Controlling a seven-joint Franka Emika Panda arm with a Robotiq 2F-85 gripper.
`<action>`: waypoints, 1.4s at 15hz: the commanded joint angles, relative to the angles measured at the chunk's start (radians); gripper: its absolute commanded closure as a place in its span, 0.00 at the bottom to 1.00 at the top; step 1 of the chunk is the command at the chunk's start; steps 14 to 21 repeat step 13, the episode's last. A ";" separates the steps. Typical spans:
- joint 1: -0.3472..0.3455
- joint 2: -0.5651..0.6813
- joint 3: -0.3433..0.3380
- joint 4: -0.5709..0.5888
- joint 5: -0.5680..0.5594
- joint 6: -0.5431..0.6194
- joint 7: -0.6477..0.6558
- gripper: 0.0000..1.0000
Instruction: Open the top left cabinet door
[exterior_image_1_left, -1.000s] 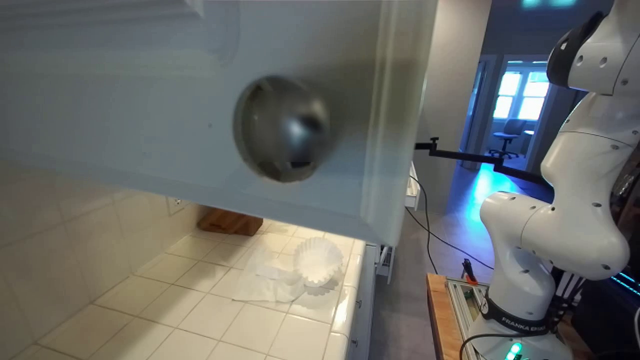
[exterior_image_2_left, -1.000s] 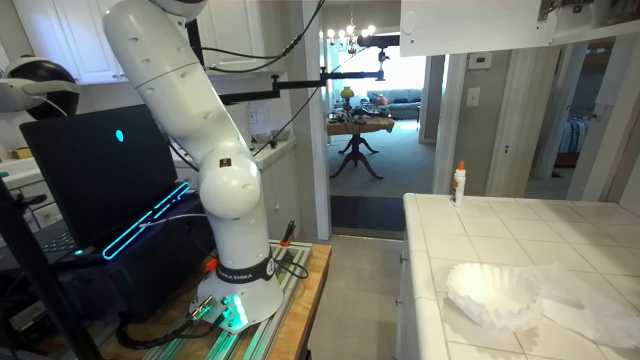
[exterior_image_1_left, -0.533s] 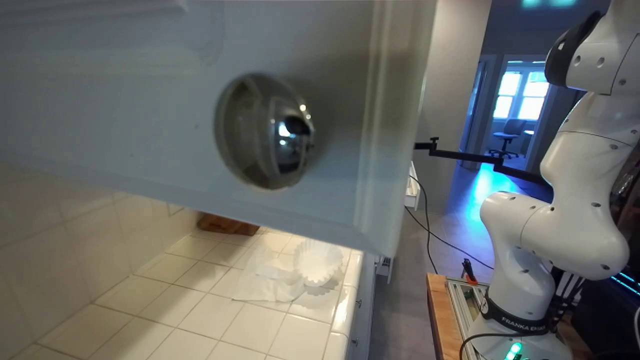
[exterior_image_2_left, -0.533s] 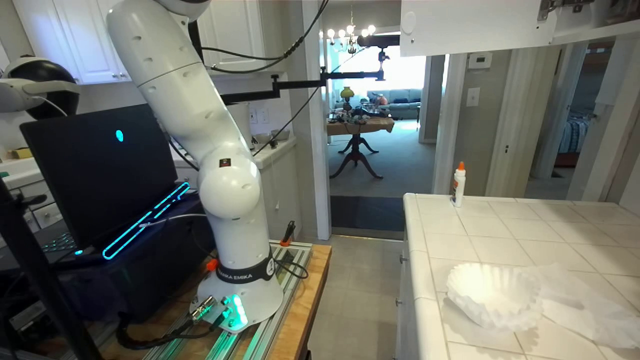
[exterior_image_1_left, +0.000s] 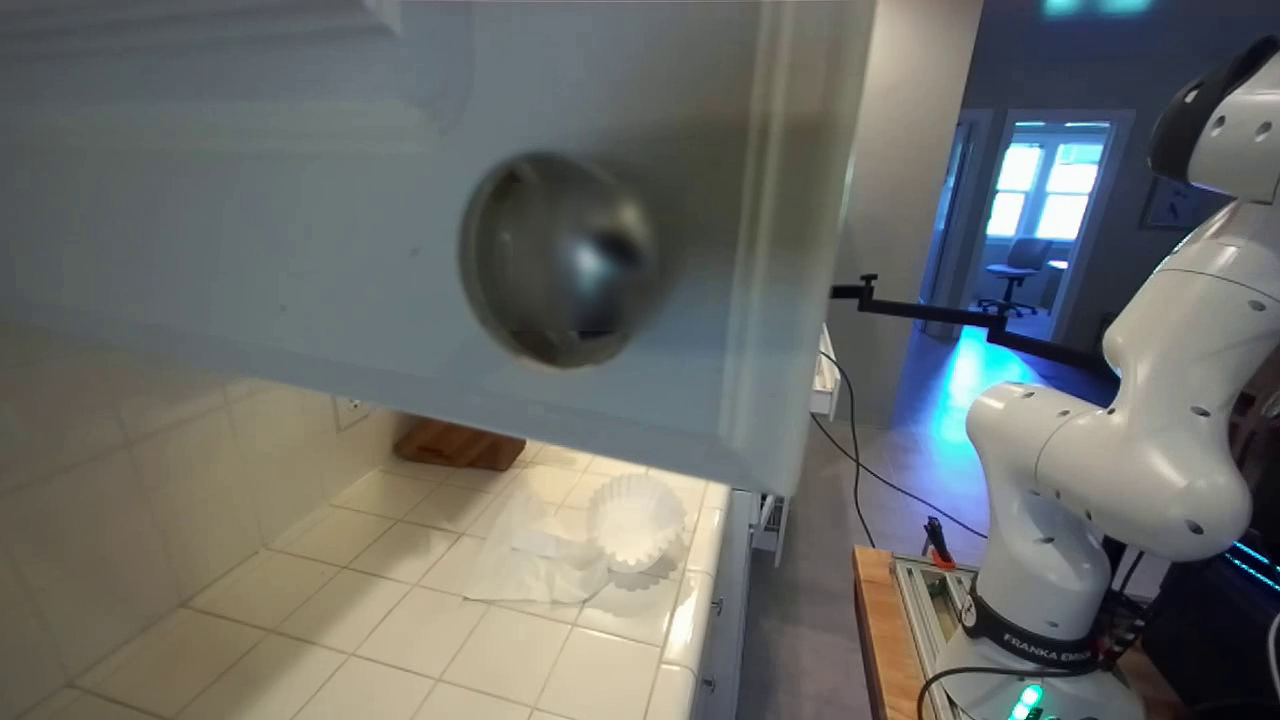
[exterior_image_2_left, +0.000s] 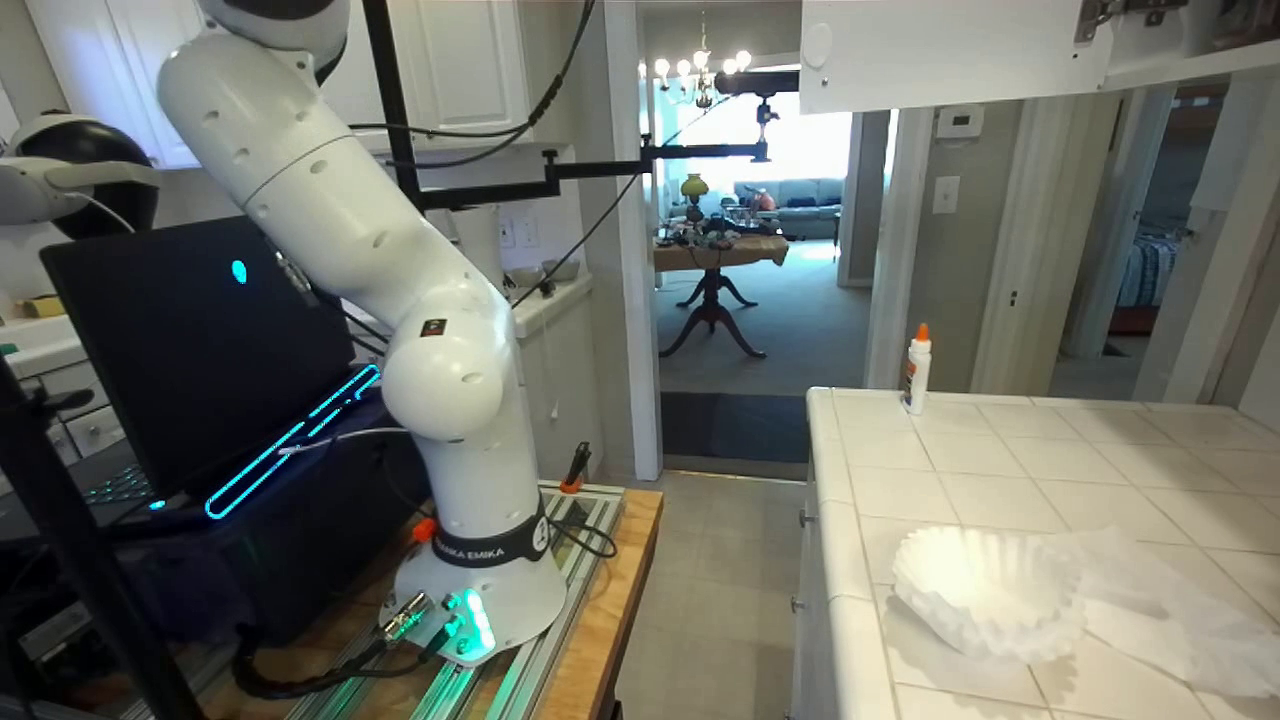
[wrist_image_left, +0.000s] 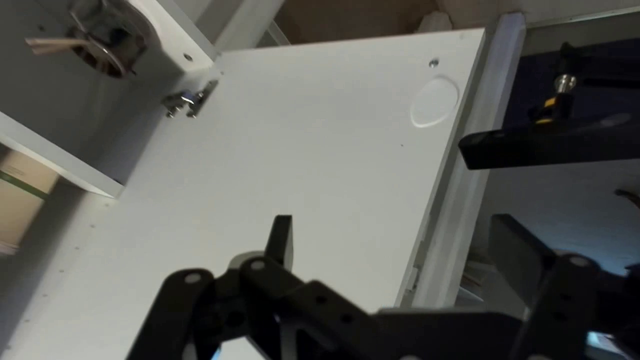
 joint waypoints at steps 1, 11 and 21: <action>-0.064 -0.156 -0.024 -0.050 -0.024 -0.113 0.102 0.00; -0.210 -0.185 -0.165 -0.022 0.001 -0.133 0.177 0.00; -0.215 -0.180 -0.165 -0.022 0.001 -0.132 0.185 0.00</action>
